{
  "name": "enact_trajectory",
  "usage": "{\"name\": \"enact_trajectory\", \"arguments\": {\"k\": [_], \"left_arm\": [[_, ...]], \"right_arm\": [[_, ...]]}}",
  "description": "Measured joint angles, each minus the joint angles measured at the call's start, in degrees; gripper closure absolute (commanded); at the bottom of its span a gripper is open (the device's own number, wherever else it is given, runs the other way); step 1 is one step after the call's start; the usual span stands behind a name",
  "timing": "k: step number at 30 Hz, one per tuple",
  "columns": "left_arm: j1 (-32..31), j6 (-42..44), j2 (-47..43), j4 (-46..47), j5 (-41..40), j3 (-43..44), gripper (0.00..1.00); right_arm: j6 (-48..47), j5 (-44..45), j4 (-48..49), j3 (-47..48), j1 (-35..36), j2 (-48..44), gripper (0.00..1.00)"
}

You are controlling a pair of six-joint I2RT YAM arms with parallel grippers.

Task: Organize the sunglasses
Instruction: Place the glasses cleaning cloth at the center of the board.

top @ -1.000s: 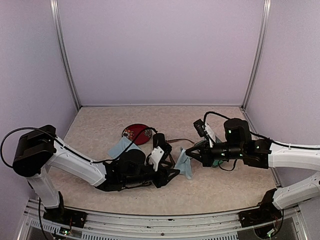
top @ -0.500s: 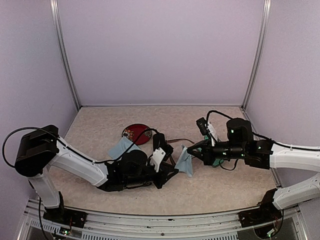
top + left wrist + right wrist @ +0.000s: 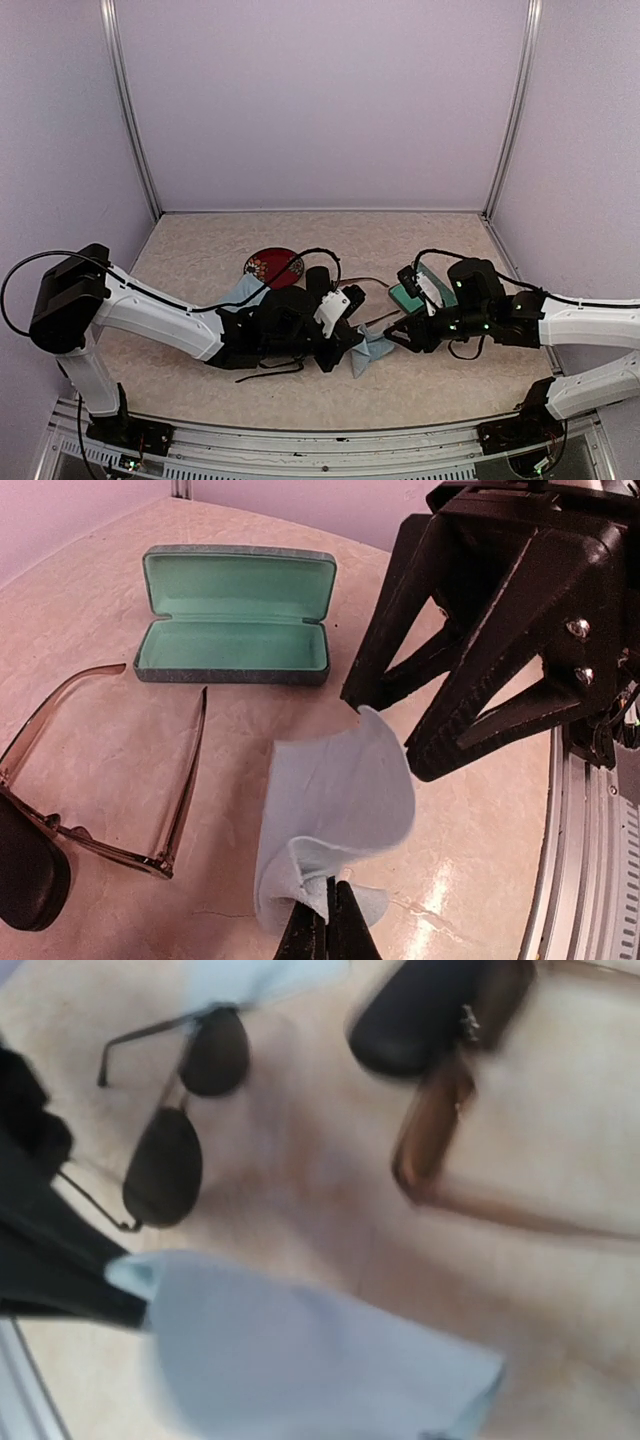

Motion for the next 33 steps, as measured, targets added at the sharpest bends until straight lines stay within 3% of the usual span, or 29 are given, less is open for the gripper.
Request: {"name": "enact_trajectory", "arguments": {"k": [6, 12, 25, 33], "left_arm": [[0.04, 2.38, 0.0, -9.07, 4.15, 1.42, 1.0], [1.42, 3.21, -0.09, -14.36, 10.23, 1.42, 1.0], [8.59, -3.06, -0.09, -13.31, 19.02, -0.13, 1.0], [11.61, -8.07, 0.07, -11.69, 20.33, -1.31, 1.0]], "right_arm": [[-0.11, 0.85, -2.45, -0.48, -0.09, -1.73, 0.33], [-2.73, -0.5, -0.02, 1.14, -0.13, 5.88, 0.33], [-0.15, -6.38, 11.85, -5.33, 1.64, 9.97, 0.44], [2.49, -5.46, 16.79, -3.69, 5.18, 19.8, 0.5]]}}
